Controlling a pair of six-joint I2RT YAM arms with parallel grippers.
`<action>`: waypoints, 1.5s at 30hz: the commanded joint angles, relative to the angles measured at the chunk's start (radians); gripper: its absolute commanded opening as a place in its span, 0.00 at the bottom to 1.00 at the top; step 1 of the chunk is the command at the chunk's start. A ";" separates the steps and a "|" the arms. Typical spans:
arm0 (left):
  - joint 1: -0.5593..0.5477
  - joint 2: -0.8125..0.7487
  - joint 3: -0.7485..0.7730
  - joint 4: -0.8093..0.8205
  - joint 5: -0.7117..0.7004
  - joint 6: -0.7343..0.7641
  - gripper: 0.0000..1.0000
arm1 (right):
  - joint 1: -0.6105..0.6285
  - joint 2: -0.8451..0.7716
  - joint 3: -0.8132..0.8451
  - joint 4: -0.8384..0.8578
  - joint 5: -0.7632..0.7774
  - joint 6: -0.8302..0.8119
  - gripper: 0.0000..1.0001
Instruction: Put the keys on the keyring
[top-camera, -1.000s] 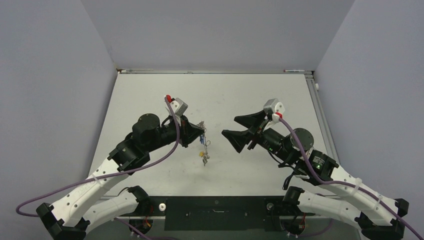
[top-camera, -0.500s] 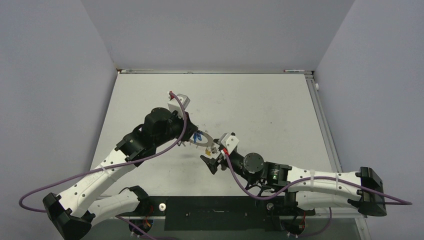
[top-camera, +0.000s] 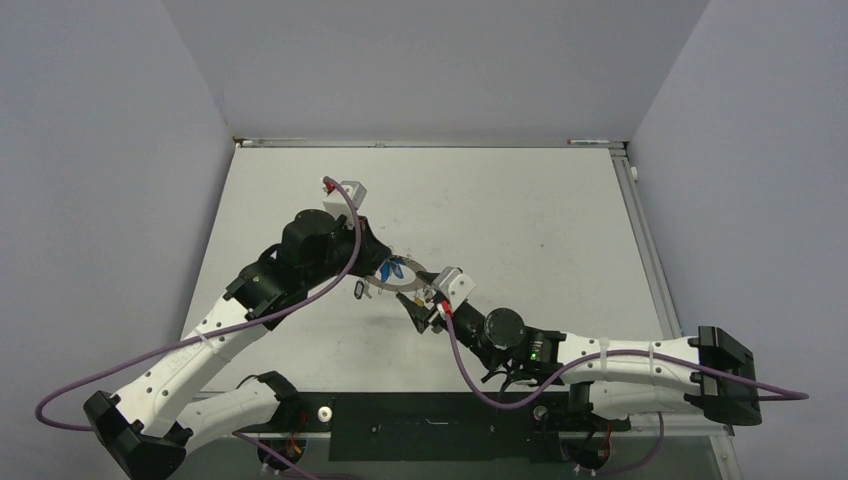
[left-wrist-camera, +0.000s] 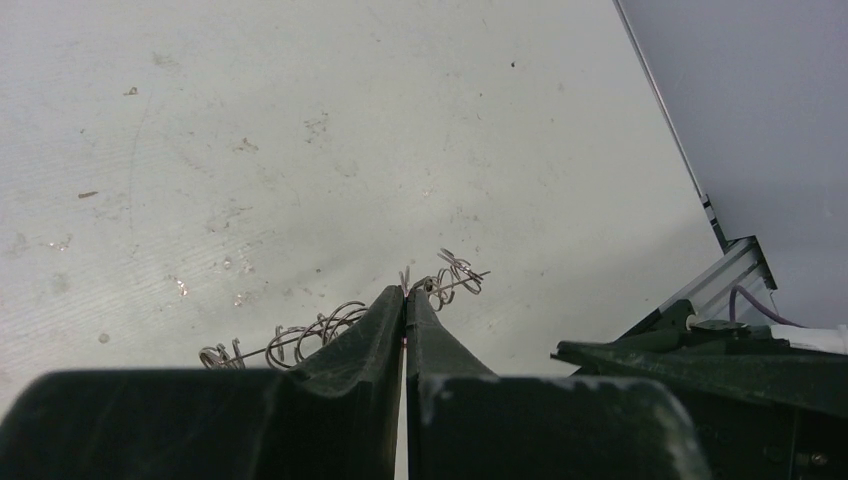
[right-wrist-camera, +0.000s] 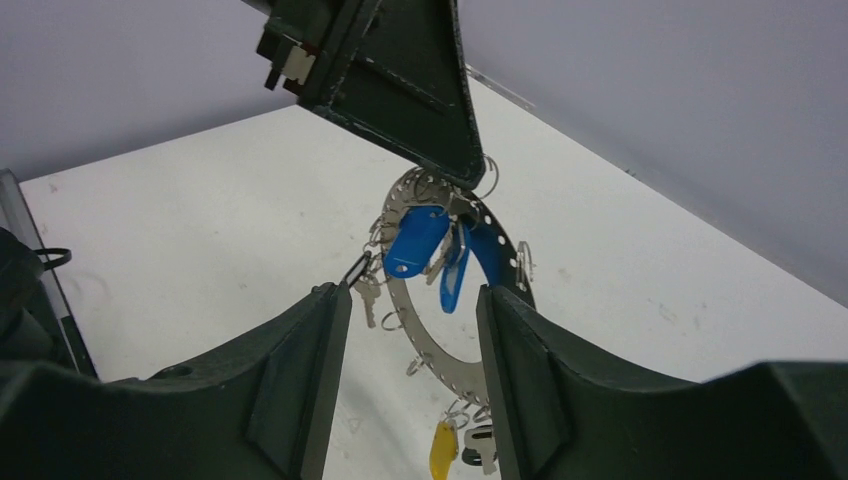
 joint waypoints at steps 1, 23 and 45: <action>0.005 -0.028 0.000 0.099 -0.021 -0.105 0.00 | 0.035 0.019 -0.043 0.217 -0.007 0.075 0.48; 0.007 -0.039 0.052 -0.056 -0.118 -0.521 0.00 | 0.119 0.318 -0.066 0.616 0.173 -0.250 0.52; 0.009 -0.109 0.000 -0.071 -0.195 -0.764 0.00 | 0.122 0.454 0.015 0.761 0.146 -0.365 0.40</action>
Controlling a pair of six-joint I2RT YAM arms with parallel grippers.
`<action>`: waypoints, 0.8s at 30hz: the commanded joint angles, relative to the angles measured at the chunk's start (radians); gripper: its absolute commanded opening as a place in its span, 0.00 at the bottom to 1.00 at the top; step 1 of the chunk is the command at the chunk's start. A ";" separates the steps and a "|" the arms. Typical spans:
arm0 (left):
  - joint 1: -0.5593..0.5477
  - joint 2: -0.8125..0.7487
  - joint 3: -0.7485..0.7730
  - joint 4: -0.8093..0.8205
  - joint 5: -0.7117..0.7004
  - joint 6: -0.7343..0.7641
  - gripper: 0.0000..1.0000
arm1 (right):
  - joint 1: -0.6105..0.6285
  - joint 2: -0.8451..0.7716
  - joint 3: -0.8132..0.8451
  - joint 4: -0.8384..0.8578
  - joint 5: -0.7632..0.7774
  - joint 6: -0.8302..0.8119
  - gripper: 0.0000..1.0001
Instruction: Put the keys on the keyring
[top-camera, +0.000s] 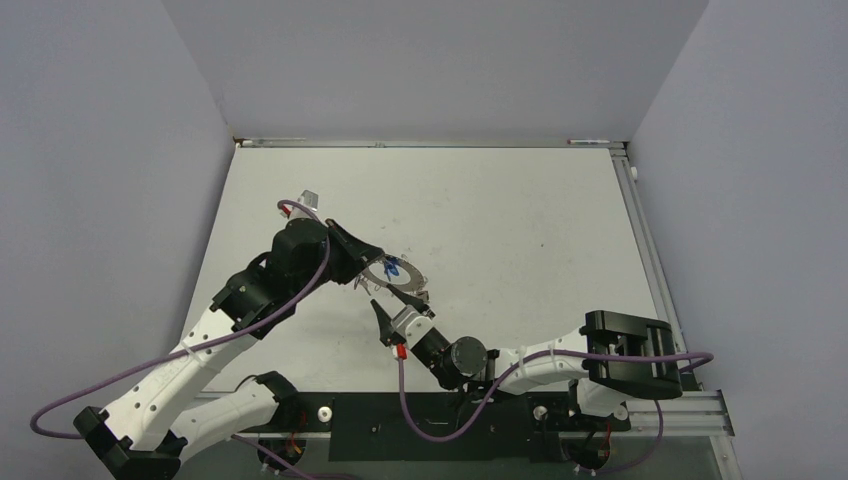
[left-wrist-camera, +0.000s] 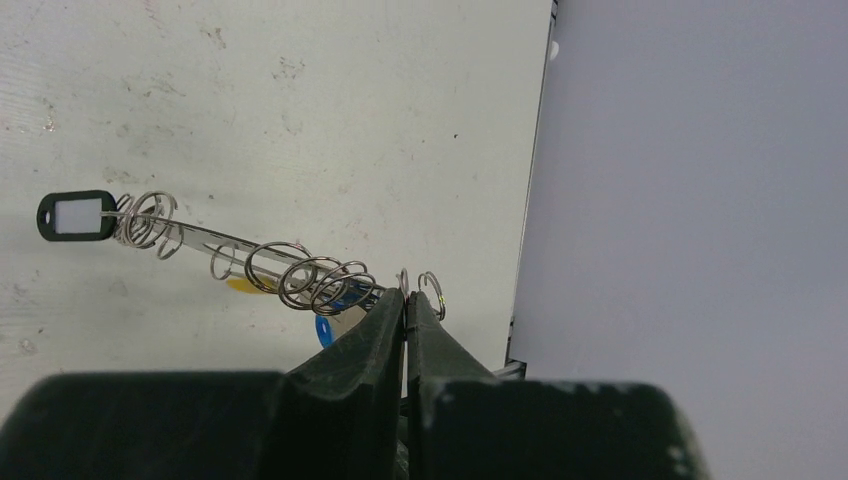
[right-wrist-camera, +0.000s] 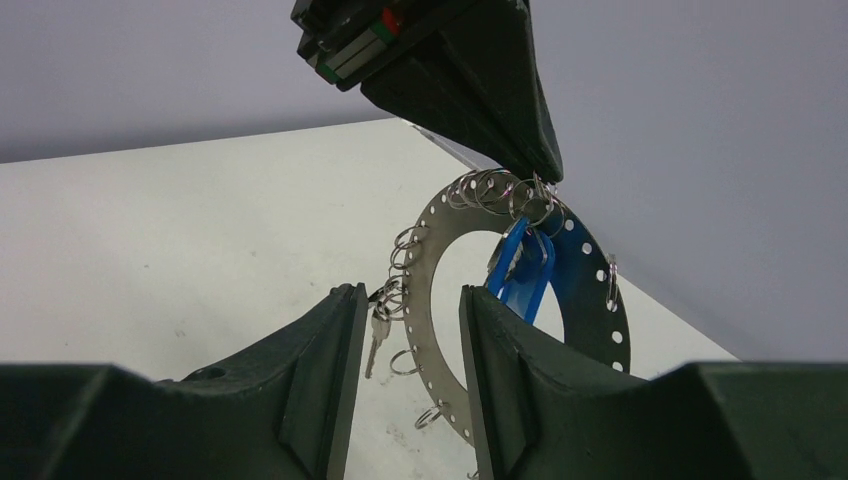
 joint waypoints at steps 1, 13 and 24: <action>0.006 -0.064 -0.004 0.038 -0.071 -0.133 0.00 | -0.001 0.003 0.025 0.104 -0.018 -0.036 0.40; 0.006 -0.092 -0.015 0.020 -0.098 -0.209 0.00 | -0.044 0.049 0.094 0.088 -0.065 -0.052 0.39; 0.006 -0.121 -0.022 0.022 -0.123 -0.205 0.00 | -0.045 0.059 0.123 0.108 -0.008 -0.083 0.38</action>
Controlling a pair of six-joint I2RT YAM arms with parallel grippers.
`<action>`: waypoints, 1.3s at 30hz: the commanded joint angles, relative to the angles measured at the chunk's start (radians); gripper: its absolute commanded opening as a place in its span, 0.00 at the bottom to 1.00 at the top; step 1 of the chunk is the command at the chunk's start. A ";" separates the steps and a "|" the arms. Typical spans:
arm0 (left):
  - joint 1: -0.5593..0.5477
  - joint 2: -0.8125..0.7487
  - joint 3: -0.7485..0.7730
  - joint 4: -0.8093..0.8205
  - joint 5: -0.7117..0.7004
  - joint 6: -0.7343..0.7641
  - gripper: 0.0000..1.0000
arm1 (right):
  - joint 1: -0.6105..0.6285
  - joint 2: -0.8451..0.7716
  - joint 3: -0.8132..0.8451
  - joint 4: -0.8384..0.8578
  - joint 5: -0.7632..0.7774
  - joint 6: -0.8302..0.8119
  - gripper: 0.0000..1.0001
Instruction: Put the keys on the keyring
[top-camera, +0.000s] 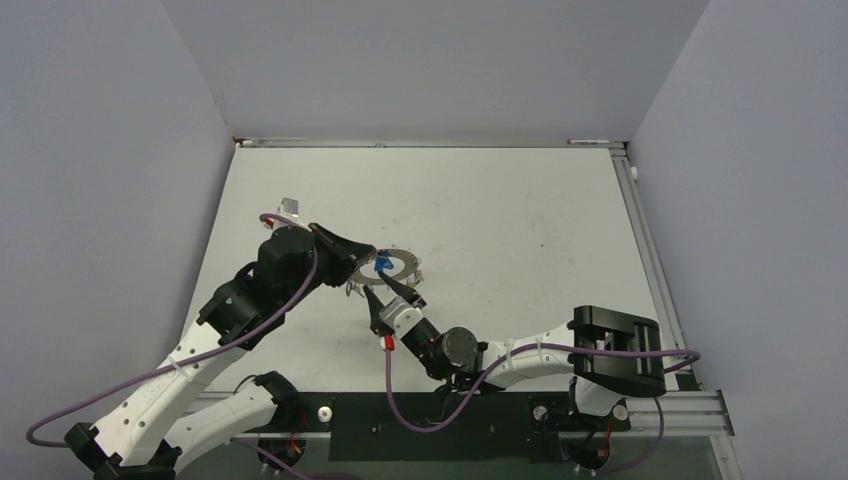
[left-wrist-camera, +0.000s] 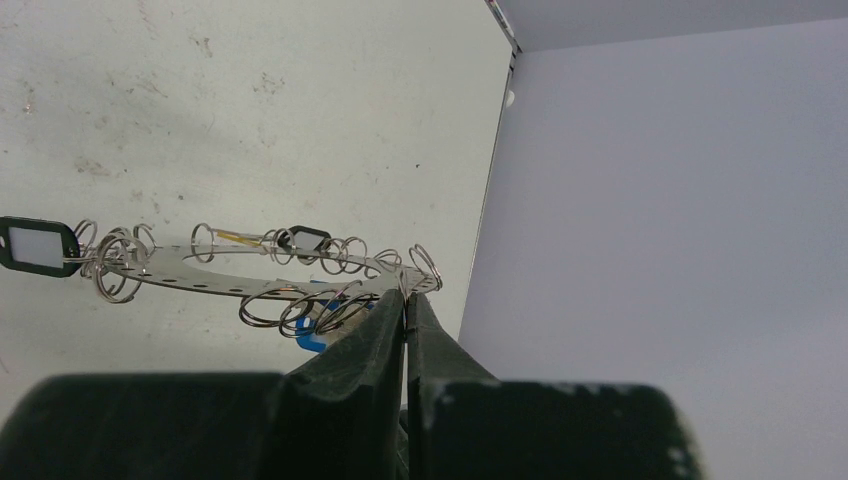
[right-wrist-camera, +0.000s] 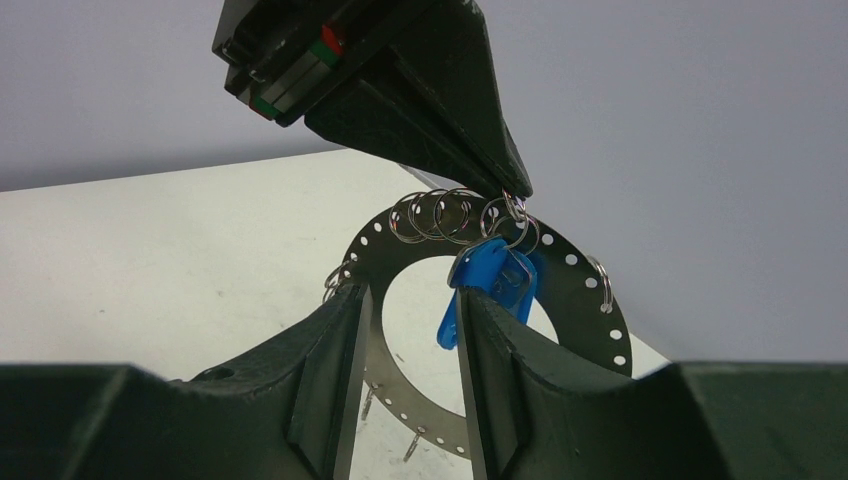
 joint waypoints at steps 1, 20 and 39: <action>0.005 -0.028 0.006 0.034 -0.054 -0.048 0.00 | -0.006 -0.011 0.034 0.059 0.018 -0.004 0.38; 0.005 -0.034 -0.003 0.042 -0.039 -0.041 0.00 | -0.011 0.050 0.125 0.054 0.090 -0.061 0.33; 0.005 -0.034 -0.008 0.056 -0.032 -0.018 0.00 | -0.011 0.013 0.162 -0.144 0.204 -0.015 0.05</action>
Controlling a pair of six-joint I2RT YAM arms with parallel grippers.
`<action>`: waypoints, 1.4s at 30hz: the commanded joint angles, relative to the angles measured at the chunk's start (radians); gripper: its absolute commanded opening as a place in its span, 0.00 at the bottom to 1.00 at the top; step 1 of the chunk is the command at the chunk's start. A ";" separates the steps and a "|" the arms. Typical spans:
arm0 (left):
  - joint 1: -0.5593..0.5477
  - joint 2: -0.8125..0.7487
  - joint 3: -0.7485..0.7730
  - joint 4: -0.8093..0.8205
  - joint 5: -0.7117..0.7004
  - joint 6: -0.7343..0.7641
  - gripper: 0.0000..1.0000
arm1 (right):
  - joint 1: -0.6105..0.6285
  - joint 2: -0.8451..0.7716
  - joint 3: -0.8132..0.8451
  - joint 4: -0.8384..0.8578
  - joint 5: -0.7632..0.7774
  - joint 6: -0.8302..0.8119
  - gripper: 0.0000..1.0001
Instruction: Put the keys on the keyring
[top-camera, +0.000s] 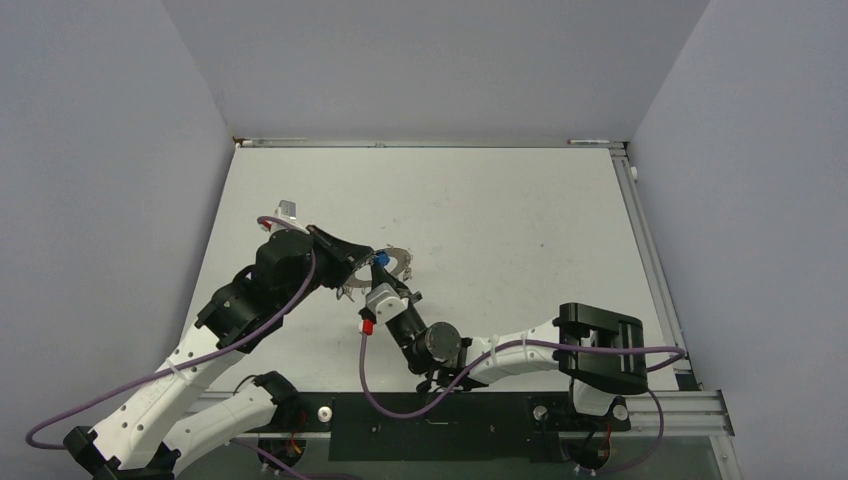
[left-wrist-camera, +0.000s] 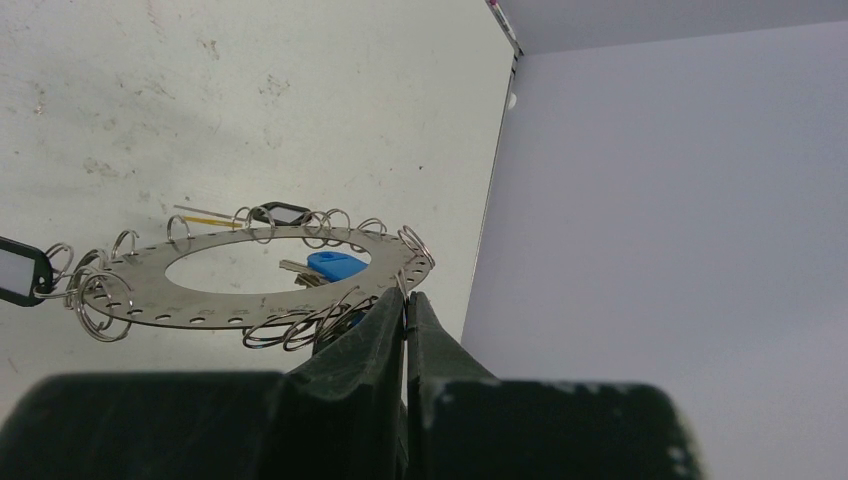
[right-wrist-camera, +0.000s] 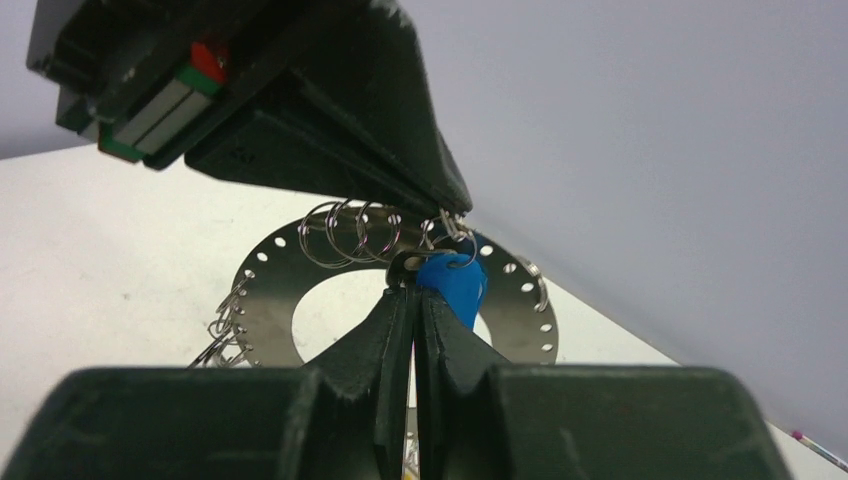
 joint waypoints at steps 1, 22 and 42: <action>0.006 -0.016 0.010 0.055 -0.024 -0.019 0.00 | -0.009 -0.076 0.032 -0.125 0.005 0.097 0.05; 0.010 0.029 0.145 -0.049 0.115 0.048 0.00 | -0.101 -0.202 0.046 -0.559 -0.045 0.453 0.05; 0.026 0.051 0.142 0.060 0.204 0.365 0.00 | -0.168 -0.601 0.008 -1.074 -0.546 0.647 0.55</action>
